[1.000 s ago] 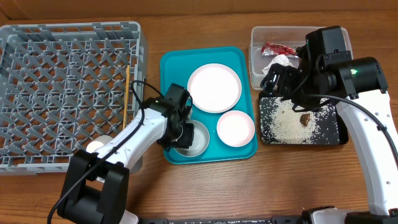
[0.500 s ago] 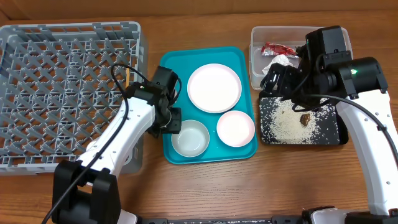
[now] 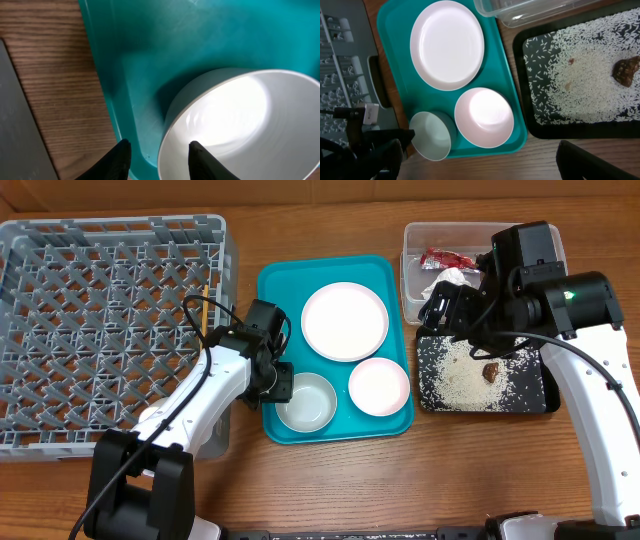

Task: Sort waste into correct bins and load items into the dishwasher
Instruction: 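Grasp the rim of the pale green bowl with the left gripper, then carry the green bowl to the rack and set it upside down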

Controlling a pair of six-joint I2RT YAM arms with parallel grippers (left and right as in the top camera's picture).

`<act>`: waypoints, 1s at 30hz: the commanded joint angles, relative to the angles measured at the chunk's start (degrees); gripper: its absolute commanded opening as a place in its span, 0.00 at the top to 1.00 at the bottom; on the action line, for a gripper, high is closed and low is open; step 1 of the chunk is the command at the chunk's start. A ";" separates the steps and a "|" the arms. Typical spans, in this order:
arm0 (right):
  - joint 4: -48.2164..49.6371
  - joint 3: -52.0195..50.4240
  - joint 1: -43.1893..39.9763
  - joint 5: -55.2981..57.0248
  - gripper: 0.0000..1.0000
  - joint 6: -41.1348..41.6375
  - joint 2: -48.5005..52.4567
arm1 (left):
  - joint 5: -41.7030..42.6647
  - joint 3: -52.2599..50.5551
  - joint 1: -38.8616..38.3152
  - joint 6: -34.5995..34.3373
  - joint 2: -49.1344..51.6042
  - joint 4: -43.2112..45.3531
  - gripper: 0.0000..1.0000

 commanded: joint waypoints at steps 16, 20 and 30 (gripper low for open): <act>0.24 0.92 0.00 -0.31 0.00 -0.31 -0.07 | 0.83 -2.89 -0.11 0.92 0.48 3.63 0.64; 0.24 0.92 0.00 -0.31 0.00 -0.31 -0.07 | 0.85 -2.99 -0.11 0.90 0.48 4.42 0.60; 0.26 0.92 0.00 -0.31 0.00 -0.31 -0.07 | 0.85 -7.39 -0.11 0.87 0.48 8.44 0.79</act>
